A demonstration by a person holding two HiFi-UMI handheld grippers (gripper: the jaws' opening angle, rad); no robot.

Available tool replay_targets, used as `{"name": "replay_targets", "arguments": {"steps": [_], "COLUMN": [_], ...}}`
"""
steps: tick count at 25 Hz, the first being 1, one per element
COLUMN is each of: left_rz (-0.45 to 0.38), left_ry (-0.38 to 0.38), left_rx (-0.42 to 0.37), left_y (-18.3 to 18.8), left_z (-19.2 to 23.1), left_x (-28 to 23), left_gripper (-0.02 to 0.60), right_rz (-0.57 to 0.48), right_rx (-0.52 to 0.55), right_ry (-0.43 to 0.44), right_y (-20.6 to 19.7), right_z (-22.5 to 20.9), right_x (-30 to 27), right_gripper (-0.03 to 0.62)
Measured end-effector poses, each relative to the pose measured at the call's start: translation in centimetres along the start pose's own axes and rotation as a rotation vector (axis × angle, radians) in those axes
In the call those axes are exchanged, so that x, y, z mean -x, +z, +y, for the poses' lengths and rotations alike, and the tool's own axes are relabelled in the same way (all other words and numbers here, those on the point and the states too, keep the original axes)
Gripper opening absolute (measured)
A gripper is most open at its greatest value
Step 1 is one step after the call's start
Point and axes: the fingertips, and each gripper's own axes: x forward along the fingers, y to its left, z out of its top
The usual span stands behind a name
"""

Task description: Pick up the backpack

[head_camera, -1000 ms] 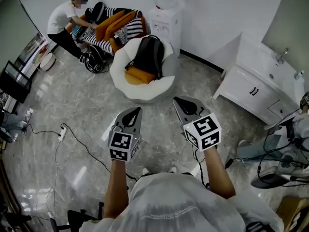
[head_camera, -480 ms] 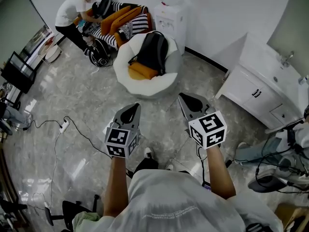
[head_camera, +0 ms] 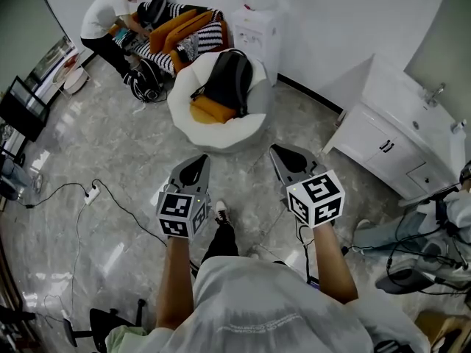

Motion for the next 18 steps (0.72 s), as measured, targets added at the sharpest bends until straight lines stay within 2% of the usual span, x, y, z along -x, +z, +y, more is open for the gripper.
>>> {"name": "replay_targets", "arguments": {"steps": [8,18], "left_rz": [0.004,0.016], "left_ry": [-0.007,-0.038], "left_rx": [0.019,0.011], "left_y": [-0.1,0.5], "left_z": [3.0,8.6], "left_x": [-3.6,-9.5], "left_gripper": [-0.002,-0.002], "right_rz": [-0.006,0.016], "right_rx": [-0.043,-0.024], "right_ry": [0.005,-0.021], "right_y": [0.8,2.8], "right_z": [-2.0,-4.5], "right_x": [-3.5,-10.5], "right_gripper": [0.002,0.002]}}
